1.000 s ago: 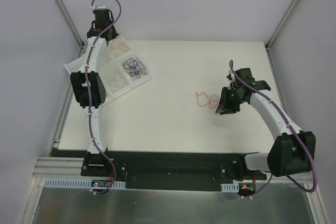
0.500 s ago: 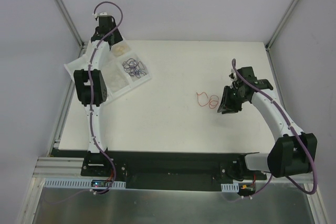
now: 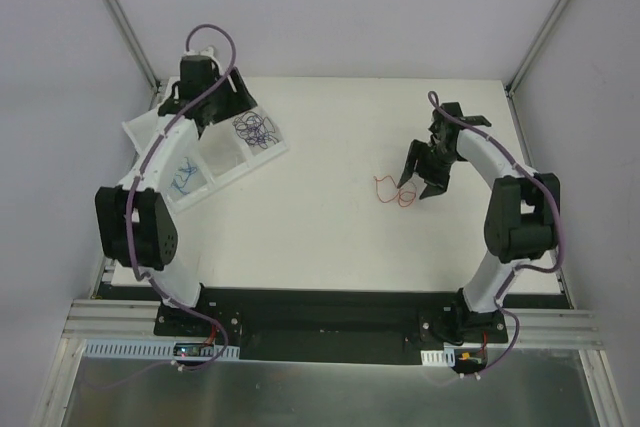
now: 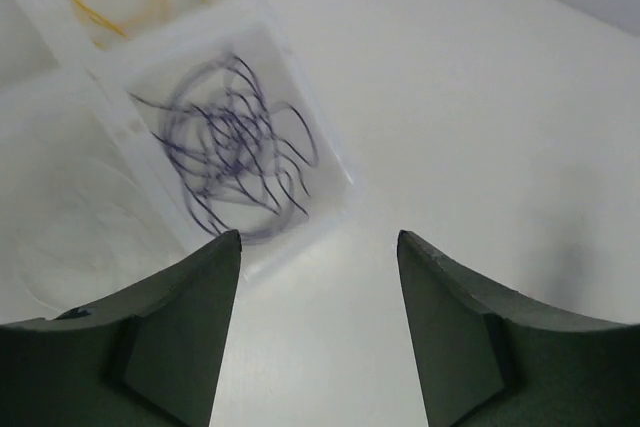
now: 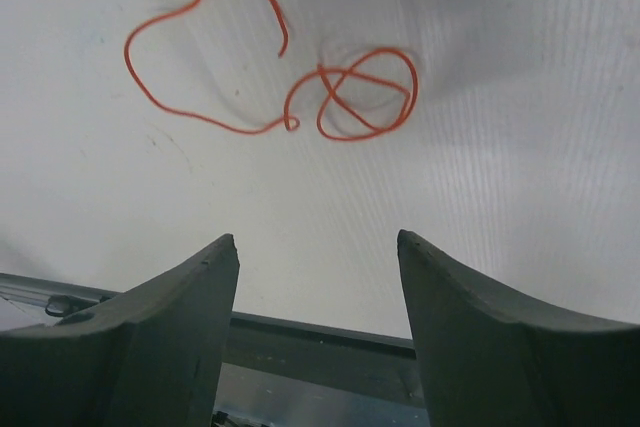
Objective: Untangle the cables
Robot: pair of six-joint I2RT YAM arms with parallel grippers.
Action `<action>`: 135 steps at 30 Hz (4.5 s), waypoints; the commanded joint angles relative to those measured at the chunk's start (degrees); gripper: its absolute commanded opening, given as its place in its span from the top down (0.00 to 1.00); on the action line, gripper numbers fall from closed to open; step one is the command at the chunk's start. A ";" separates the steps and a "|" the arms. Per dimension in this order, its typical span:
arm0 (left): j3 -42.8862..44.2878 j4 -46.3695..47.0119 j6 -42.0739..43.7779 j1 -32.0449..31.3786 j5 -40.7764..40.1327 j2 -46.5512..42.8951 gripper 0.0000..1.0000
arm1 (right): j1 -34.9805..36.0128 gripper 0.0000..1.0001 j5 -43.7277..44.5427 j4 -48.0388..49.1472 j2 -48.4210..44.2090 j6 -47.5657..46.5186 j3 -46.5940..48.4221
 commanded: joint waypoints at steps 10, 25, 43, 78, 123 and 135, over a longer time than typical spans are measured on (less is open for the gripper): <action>-26.14 -5.32 2.65 -26.05 9.03 -29.60 0.27 | 1.77 0.46 10.66 -2.86 20.36 10.53 13.41; -24.21 -5.50 0.19 -28.61 4.80 -26.36 0.34 | 19.87 1.00 -2.93 0.20 8.79 -6.35 9.30; -16.24 -11.28 -3.08 -42.93 8.50 -0.98 0.19 | 11.62 0.37 -9.98 7.86 -13.89 -0.99 -13.20; -3.13 -22.11 13.27 -24.95 -13.03 -8.77 1.00 | 4.23 0.41 -10.33 9.09 -20.58 -0.55 -20.07; 6.41 -13.41 1.50 16.21 9.28 4.26 0.51 | 3.79 0.40 -7.95 4.61 -16.63 -2.22 -13.74; -35.00 0.11 -5.52 -12.66 7.36 -30.11 0.41 | 9.50 0.37 -3.21 0.65 -16.97 -6.97 -7.42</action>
